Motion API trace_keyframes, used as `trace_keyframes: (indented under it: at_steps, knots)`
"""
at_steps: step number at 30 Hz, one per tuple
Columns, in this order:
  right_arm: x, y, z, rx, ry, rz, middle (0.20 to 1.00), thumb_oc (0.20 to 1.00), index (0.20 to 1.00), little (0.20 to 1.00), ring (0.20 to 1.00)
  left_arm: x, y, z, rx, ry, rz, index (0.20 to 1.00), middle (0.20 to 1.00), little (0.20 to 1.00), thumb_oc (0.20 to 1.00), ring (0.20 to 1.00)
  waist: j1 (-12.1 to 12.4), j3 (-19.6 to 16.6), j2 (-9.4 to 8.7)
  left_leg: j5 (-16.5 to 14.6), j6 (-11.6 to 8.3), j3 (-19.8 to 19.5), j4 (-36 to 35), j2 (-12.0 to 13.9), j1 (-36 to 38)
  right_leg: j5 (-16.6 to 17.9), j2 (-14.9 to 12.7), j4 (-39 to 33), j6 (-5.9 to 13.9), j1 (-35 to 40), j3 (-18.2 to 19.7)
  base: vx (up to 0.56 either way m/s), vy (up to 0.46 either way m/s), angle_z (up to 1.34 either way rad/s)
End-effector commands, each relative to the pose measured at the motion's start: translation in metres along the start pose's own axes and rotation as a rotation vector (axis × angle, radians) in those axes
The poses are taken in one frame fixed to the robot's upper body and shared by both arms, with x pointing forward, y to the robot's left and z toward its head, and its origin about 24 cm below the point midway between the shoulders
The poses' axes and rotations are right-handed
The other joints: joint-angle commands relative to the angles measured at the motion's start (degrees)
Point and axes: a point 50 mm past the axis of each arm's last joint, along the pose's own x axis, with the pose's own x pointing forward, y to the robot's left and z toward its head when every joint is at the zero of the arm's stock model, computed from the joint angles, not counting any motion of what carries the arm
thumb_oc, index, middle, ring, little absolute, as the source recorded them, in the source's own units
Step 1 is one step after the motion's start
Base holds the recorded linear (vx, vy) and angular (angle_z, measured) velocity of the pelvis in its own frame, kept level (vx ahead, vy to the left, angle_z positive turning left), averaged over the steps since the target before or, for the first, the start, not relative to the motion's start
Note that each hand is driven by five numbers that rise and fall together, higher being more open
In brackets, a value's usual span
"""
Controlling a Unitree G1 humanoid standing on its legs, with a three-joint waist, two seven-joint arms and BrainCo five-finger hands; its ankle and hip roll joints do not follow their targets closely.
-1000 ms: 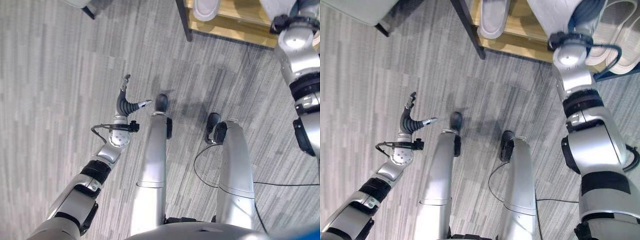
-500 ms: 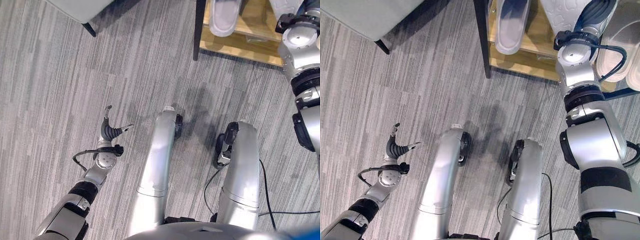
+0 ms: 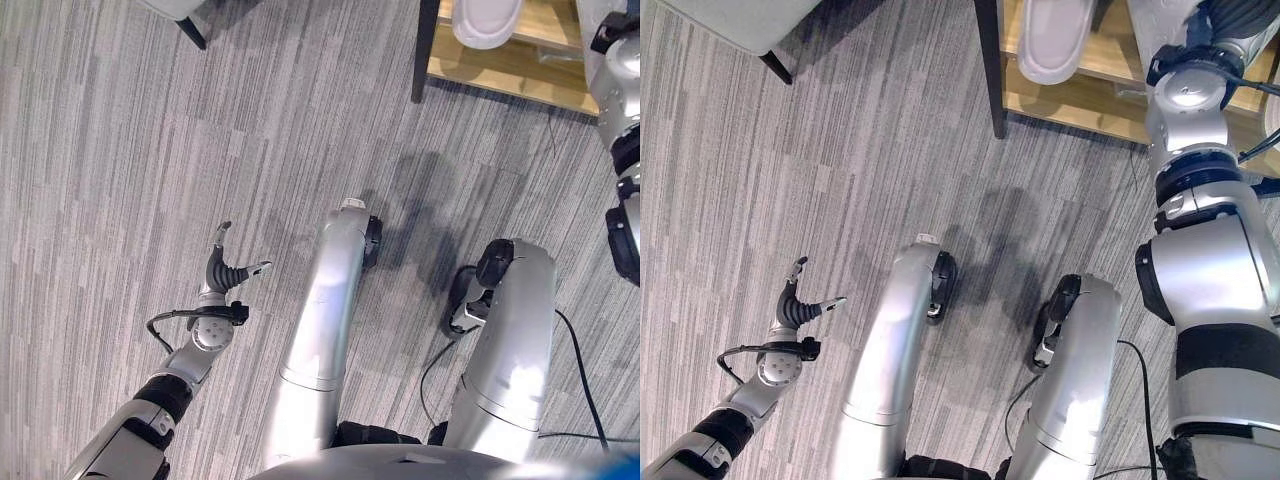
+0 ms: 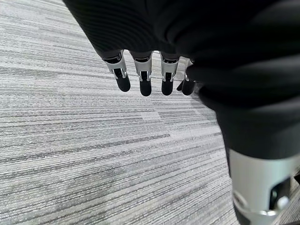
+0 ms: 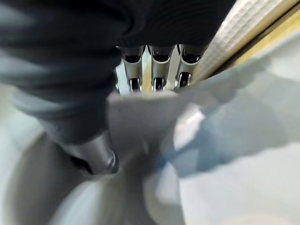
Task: Arrange the slippers neatly on the shoe rack.
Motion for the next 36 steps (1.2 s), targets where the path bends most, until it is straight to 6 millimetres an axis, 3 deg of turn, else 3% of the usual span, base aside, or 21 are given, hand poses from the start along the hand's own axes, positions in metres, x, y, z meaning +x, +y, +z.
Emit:
trace_keyframes:
  at_steps: [1, 8, 13, 16, 18, 21, 26, 32, 36]
  knots:
    - [0.013, -0.005, 0.046, 0.15, -0.111, -0.041, 1.0, 1.0, 1.0, 1.0, 1.0, -0.005, 0.013, -0.002, -0.019, -0.016, 0.009, 1.0, 1.0, 1.0, 1.0, 1.0, 1.5, -1.0, -1.37, -8.3, 3.51, -0.6, 0.7, 0.3, 5.0, 8.5, -2.2, -2.8, -4.9, 1.8, 2.0, 0.0, 0.028, 0.06]
    - [0.014, -0.006, 0.048, 0.175, -0.106, -0.031, 1.0, 1.0, 1.0, 1.0, 1.0, -0.015, 0.005, -0.016, -0.001, 0.048, -0.063, 1.0, 1.0, 1.0, 1.0, 1.0, 1.5, -0.9, -1.47, -7.9, 3.55, 0.0, 0.1, 0.3, 5.0, 8.5, -3.0, -3.0, -5.51, 2.0, 2.7, -0.01, 0.024, 0.05]
    - [-0.004, 0.02, 0.03, 0.121, -0.06, 0.066, 1.0, 1.0, 1.0, 1.0, 1.0, -0.02, -0.009, -0.031, 0.004, 0.148, -0.142, 1.0, 1.0, 1.0, 1.0, 1.0, 0.2, -0.4, -1.94, -8.9, 3.78, 0.5, 1.9, 0.7, 5.0, 7.9, -2.5, -0.9, -6.25, 2.0, 3.7, -0.02, 0.044, -0.04]
    - [-0.006, 0.022, 0.021, -0.016, -0.067, 0.095, 1.0, 1.0, 1.0, 1.0, 1.0, -0.024, -0.012, -0.035, 0.007, 0.17, -0.189, 1.0, 1.0, 1.0, 1.0, 1.0, -0.2, -0.4, -1.95, -9.2, 3.77, 0.7, 2.4, 1.0, 5.0, 7.8, -2.3, -0.2, -6.47, 1.9, 3.9, -0.02, 0.031, -0.03]
    - [-0.006, 0.022, 0.021, -0.016, -0.067, 0.095, 1.0, 1.0, 1.0, 1.0, 1.0, -0.024, -0.012, -0.035, 0.007, 0.17, -0.189, 1.0, 1.0, 1.0, 1.0, 1.0, -0.2, -0.4, -1.95, -9.2, 3.77, 0.7, 2.4, 1.0, 5.0, 7.8, -2.3, -0.2, -6.47, 1.9, 3.9, -0.02, 0.008, -0.01]
    - [-0.007, 0.021, 0.006, -0.162, -0.022, 0.118, 1.0, 1.0, 1.0, 1.0, 1.0, -0.023, -0.01, -0.037, -0.013, 0.206, -0.209, 1.0, 1.0, 1.0, 1.0, 1.0, -0.8, -0.4, -1.83, -9.9, 3.59, 0.9, 3.0, 1.4, 5.0, 7.2, -1.7, 0.6, -6.77, 1.8, 4.2, -0.03, 0.023, -0.02]
    - [-0.01, 0.026, 0.008, -0.14, -0.021, 0.129, 1.0, 1.0, 1.0, 1.0, 1.0, -0.029, -0.009, -0.043, 0.002, 0.231, -0.227, 1.0, 1.0, 1.0, 1.0, 1.0, -0.8, -0.4, -1.39, -9.9, 3.72, 1.1, 2.6, 1.4, 5.0, 7.2, -1.6, 0.2, -6.83, 1.5, 4.6, 0.0, 0.009, -0.04]
    - [-0.024, 0.046, 0.023, 0.039, -0.121, 0.278, 1.0, 1.0, 1.0, 1.0, 1.0, -0.031, -0.005, -0.05, -0.007, 0.264, -0.188, 1.0, 1.0, 1.0, 1.0, 1.0, -1.5, -0.4, -2.27, -10.6, 3.75, 0.9, 4.4, 1.5, 5.0, 7.6, -1.3, 1.6, -6.5, 2.0, 5.0, 0.03, 0.012, -0.07]
    - [-0.034, 0.05, 0.024, -0.024, -0.232, 0.35, 1.0, 1.0, 1.0, 1.0, 1.0, -0.03, -0.005, -0.046, -0.012, 0.242, -0.189, 1.0, 1.0, 1.0, 1.0, 1.0, -2.1, -0.3, -2.89, -10.9, 3.88, 0.9, 4.6, 1.5, 5.0, 7.6, -1.3, 2.0, -6.61, 2.2, 5.3, 0.01, -0.005, -0.02]
